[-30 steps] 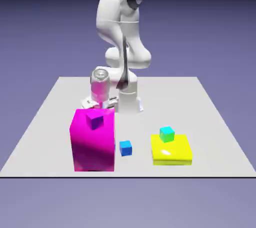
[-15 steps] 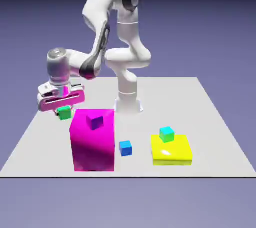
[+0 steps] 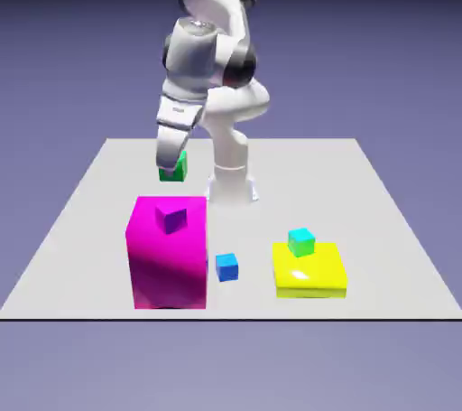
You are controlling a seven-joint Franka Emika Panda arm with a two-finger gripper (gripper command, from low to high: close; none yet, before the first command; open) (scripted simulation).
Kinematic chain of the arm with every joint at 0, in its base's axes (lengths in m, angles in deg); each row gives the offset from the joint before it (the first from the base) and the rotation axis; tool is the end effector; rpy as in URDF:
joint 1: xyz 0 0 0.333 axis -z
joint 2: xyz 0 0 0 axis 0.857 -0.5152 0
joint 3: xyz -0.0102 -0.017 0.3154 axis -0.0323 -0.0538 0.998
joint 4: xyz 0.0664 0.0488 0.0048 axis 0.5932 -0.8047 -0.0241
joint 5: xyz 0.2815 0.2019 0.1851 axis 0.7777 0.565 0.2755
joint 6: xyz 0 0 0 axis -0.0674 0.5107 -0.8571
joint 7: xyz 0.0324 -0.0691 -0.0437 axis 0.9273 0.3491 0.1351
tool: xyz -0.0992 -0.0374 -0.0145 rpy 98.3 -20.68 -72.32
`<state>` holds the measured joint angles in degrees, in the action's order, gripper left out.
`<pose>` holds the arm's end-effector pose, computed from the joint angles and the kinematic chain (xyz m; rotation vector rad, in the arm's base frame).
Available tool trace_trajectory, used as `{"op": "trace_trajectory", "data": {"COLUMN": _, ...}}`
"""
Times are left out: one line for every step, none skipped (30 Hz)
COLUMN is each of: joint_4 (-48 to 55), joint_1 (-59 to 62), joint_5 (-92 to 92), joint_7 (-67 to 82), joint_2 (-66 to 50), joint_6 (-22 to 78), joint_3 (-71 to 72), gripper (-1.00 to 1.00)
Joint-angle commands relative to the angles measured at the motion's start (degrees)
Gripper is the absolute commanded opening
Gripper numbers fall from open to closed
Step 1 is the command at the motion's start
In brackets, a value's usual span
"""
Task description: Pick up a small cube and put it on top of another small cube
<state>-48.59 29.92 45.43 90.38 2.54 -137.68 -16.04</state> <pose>0.5049 -0.1057 0.4202 2.7652 1.0000 -0.1391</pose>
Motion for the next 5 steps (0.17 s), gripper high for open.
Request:
{"op": "trace_trajectory", "data": {"joint_4": -1.46, "joint_1": 0.25, "joint_5": 0.25, "joint_7": 0.18, "joint_2": -1.09, "joint_6": -2.56, "joint_3": -0.43, "gripper": -1.00}}
{"op": "trace_trajectory", "data": {"joint_4": -1.93, "joint_1": 0.34, "joint_5": 0.34, "joint_7": 0.24, "joint_2": -1.45, "joint_6": -3.36, "joint_3": -0.57, "gripper": -1.00}}
{"op": "trace_trajectory", "data": {"joint_4": -1.93, "joint_1": 0.34, "joint_5": 0.34, "joint_7": 0.24, "joint_2": -1.45, "joint_6": -3.36, "joint_3": -0.57, "gripper": 1.00}}
{"op": "trace_trajectory", "data": {"joint_4": -1.93, "joint_1": 0.34, "joint_5": 0.34, "joint_7": 0.24, "joint_2": -1.45, "joint_6": -3.36, "joint_3": -0.57, "gripper": 1.00}}
{"op": "trace_trajectory", "data": {"joint_4": -0.47, "joint_1": 0.06, "joint_5": 0.07, "joint_7": 0.05, "joint_2": -0.35, "joint_6": -0.87, "joint_3": -0.14, "gripper": 1.00}}
